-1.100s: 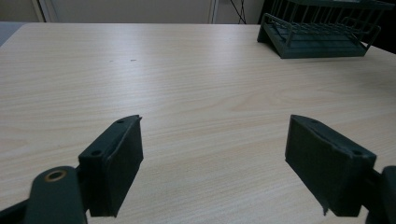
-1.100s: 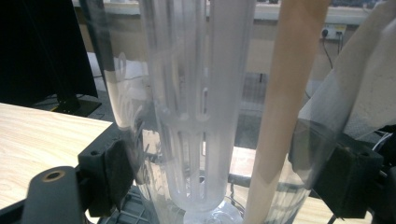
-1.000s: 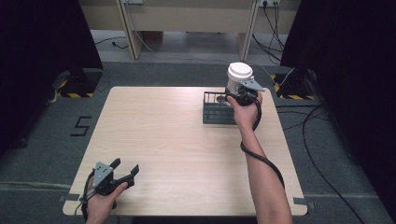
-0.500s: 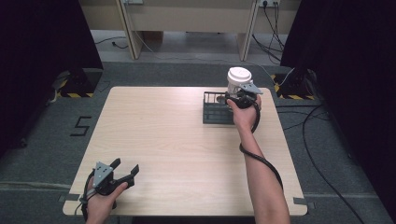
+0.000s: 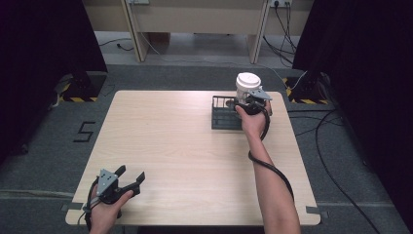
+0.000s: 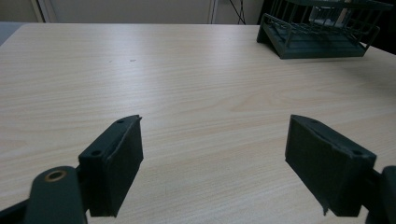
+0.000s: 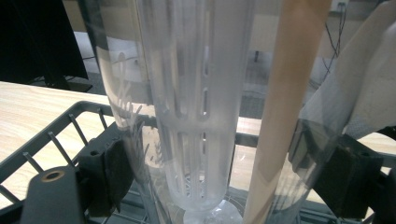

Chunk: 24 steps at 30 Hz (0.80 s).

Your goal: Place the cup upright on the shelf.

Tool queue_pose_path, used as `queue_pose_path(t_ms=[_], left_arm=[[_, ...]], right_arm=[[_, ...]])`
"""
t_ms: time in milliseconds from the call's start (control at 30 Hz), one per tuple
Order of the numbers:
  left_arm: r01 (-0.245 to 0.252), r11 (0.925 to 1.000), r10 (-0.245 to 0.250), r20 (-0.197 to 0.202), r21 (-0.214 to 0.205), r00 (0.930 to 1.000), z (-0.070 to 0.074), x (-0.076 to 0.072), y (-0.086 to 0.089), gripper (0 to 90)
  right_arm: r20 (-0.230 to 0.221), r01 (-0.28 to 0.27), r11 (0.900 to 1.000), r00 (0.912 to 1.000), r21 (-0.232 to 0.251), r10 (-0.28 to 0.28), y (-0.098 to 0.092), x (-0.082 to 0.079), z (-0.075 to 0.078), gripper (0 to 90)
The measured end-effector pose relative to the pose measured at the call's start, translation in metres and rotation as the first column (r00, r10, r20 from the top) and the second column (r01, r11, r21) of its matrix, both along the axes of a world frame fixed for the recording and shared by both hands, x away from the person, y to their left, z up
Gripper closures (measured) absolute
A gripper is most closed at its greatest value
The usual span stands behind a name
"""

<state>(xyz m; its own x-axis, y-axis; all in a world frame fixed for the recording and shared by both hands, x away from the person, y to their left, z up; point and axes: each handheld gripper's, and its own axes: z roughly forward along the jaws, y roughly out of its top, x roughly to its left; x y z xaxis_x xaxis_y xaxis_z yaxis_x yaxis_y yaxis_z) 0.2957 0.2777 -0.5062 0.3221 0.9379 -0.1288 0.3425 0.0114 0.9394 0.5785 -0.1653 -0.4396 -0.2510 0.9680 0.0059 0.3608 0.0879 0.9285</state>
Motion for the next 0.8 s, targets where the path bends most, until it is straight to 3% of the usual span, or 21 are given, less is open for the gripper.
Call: queue_pose_path(t_ms=[600,800], left_arm=[[-0.001,1.0000,0.001,0.001,-0.001,1.0000,0.0000,0.0002,0.0003,18.5],[-0.002,1.0000,0.002,0.001,0.002,1.0000,0.0001,0.0001,0.0004,18.5]], right_arm=[[-0.014,-0.003,0.9998,0.9999,-0.018,0.003,-0.0020,0.0001,-0.0077,17.1],[-0.013,-0.009,0.9999,0.9999,0.005,0.009,-0.0034,-0.0036,-0.0075,15.8]])
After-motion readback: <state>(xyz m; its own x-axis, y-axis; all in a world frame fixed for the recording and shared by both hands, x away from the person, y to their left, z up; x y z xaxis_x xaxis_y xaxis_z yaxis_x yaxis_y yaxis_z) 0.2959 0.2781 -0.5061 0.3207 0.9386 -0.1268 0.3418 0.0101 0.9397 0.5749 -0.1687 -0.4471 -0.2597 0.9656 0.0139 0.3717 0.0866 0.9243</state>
